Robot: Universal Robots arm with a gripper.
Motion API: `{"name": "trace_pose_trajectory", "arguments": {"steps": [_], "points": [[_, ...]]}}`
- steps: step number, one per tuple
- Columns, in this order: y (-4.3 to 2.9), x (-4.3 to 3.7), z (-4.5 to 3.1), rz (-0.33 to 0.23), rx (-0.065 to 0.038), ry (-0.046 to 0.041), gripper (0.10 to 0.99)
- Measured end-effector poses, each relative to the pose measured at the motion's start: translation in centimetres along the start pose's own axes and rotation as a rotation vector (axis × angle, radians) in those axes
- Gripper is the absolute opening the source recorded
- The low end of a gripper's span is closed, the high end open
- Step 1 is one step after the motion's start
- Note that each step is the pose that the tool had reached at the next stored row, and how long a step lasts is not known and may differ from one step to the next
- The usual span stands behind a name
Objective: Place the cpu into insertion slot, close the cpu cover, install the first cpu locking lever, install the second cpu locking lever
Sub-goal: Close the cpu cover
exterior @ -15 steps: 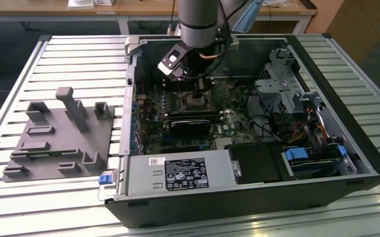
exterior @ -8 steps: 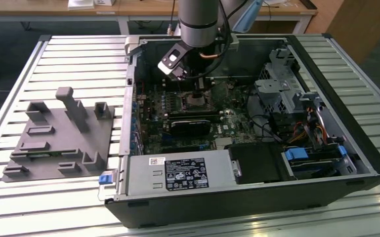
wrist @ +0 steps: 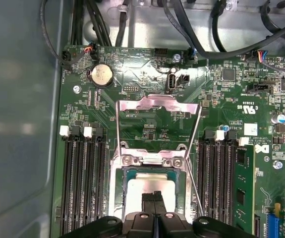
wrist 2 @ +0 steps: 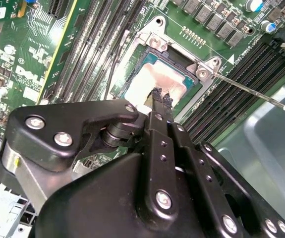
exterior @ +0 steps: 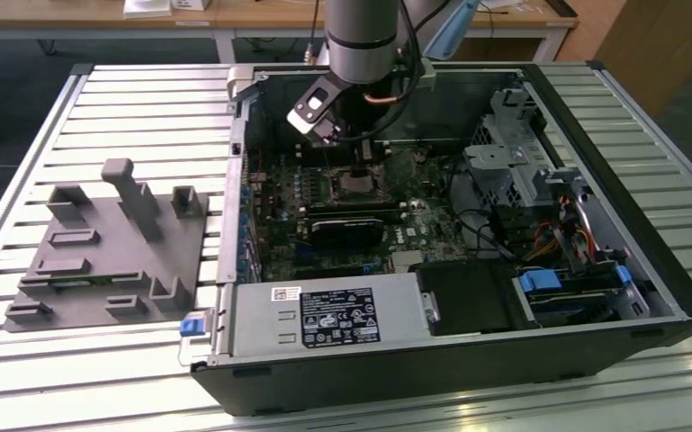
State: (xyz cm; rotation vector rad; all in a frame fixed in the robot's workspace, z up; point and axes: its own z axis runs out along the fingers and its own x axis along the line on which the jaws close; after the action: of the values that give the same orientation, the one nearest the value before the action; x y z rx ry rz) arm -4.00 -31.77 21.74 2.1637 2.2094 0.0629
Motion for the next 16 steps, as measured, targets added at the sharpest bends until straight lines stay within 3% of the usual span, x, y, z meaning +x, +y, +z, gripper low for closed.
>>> {"name": "trace_pose_trajectory", "arguments": {"steps": [16], "points": [[0.05, -0.01, -0.52, 0.0, 0.0, 0.0, 0.106]]}}
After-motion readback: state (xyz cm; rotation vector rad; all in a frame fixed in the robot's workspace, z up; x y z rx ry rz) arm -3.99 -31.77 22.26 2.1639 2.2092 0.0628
